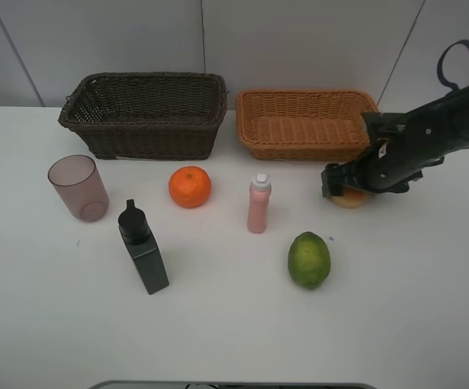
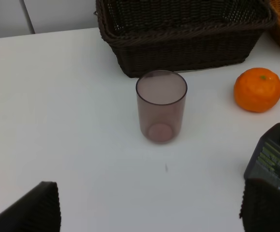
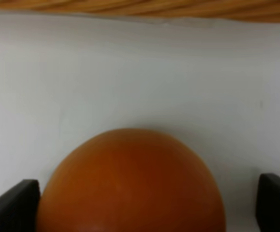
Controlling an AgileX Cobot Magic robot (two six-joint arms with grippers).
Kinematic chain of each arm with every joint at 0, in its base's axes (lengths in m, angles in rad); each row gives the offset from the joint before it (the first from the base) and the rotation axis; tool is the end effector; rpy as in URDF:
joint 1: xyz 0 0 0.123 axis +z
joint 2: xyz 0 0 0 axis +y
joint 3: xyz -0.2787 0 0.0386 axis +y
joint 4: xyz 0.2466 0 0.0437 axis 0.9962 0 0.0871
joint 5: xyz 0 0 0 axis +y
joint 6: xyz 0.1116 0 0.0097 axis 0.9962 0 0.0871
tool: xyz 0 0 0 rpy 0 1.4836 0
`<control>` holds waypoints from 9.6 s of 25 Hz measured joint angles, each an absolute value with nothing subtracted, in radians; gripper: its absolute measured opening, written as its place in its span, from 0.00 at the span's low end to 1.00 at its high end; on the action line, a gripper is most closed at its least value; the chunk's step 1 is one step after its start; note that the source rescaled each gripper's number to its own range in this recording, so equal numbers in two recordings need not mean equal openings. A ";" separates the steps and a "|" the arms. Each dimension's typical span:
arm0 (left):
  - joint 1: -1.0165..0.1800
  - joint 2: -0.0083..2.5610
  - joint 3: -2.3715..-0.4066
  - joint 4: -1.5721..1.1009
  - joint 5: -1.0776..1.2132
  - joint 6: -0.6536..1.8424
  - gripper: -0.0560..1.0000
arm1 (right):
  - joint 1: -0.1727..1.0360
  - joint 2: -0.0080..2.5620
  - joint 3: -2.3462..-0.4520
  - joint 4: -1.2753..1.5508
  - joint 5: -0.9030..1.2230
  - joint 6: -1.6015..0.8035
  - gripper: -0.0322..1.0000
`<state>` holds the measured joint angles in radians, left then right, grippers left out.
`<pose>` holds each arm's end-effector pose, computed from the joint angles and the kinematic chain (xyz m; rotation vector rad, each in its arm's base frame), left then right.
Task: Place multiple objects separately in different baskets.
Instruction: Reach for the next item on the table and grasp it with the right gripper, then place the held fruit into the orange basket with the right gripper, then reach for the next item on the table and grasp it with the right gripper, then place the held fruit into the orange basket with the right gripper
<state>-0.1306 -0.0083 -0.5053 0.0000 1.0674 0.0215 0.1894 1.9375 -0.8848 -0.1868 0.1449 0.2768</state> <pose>0.0142 -0.0019 0.2681 0.1548 2.0322 -0.0685 0.3404 0.0622 0.0765 -0.1221 2.6763 0.0529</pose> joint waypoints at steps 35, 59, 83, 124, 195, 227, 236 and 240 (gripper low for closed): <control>-0.131 -0.008 -0.505 0.000 1.067 0.021 0.96 | 0.189 1.826 -0.881 -0.187 0.227 0.277 0.44; -0.131 -0.008 -0.505 0.000 1.067 0.021 0.96 | 0.200 1.810 -1.453 -0.186 0.855 0.131 0.44; -0.131 -0.008 -0.505 0.000 1.067 0.021 0.96 | 0.200 2.323 -1.948 -0.045 0.933 0.097 0.44; -0.131 -0.008 -0.505 0.000 1.067 0.021 0.96 | 0.326 1.961 -1.651 -0.127 1.006 0.194 0.93; -0.131 -0.008 -0.505 0.000 1.067 0.021 0.96 | 0.666 1.807 -0.769 -0.147 0.485 0.744 0.45; -0.131 -0.008 -0.505 0.000 1.067 0.021 0.96 | 0.480 1.766 -1.131 -0.111 0.871 0.369 0.45; -0.131 -0.008 -0.505 0.000 1.067 0.021 0.96 | 0.349 1.870 -1.449 -0.122 0.981 0.298 0.45; -0.131 -0.008 -0.505 0.000 1.067 0.021 0.96 | 0.333 1.960 -1.612 -0.123 1.033 0.275 0.45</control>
